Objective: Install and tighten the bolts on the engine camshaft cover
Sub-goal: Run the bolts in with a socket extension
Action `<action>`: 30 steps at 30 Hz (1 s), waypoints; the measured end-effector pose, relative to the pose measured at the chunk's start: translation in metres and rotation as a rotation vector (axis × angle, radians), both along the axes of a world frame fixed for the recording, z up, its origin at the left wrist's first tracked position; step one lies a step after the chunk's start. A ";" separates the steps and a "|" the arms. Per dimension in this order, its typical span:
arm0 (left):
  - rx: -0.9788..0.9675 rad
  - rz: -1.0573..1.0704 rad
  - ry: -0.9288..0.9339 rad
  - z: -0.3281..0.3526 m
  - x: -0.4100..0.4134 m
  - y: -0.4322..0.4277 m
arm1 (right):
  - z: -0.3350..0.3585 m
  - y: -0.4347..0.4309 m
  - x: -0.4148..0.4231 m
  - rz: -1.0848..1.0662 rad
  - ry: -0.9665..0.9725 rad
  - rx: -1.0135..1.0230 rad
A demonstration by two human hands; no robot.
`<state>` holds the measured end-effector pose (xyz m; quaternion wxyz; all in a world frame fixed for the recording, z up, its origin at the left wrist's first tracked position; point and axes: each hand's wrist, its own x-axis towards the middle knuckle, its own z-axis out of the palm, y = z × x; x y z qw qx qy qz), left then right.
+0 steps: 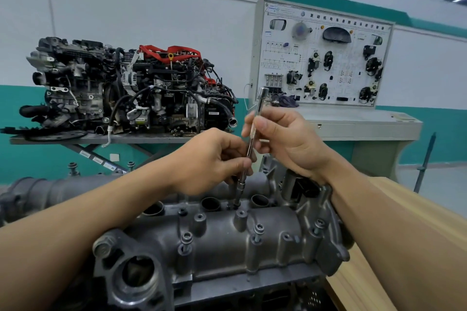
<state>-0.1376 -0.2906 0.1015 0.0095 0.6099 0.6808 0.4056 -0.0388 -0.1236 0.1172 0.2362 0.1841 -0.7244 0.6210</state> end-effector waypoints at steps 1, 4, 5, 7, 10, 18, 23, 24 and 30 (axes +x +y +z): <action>-0.013 -0.006 -0.011 0.000 0.000 0.000 | 0.001 0.000 0.001 0.024 -0.021 0.001; -0.029 -0.007 -0.030 -0.002 0.002 -0.001 | 0.001 -0.002 0.003 0.040 -0.073 -0.014; -0.021 0.000 -0.032 -0.003 0.003 -0.001 | 0.001 -0.002 0.002 0.025 -0.078 -0.009; 0.007 0.002 -0.023 -0.003 0.004 0.000 | 0.000 -0.003 0.002 0.000 -0.079 0.003; 0.069 0.026 0.002 -0.001 0.005 -0.001 | 0.000 -0.003 0.001 -0.038 -0.038 0.001; 0.038 0.019 0.044 -0.001 0.000 0.001 | 0.000 -0.001 0.001 -0.001 -0.036 0.014; -0.018 -0.017 -0.008 0.000 -0.003 0.000 | -0.001 0.000 0.002 0.058 -0.064 -0.013; -0.027 -0.028 -0.022 0.000 -0.003 0.000 | -0.001 0.000 0.001 0.045 -0.056 -0.014; 0.021 -0.031 -0.031 -0.001 -0.001 0.002 | 0.000 -0.004 0.000 -0.044 0.044 -0.023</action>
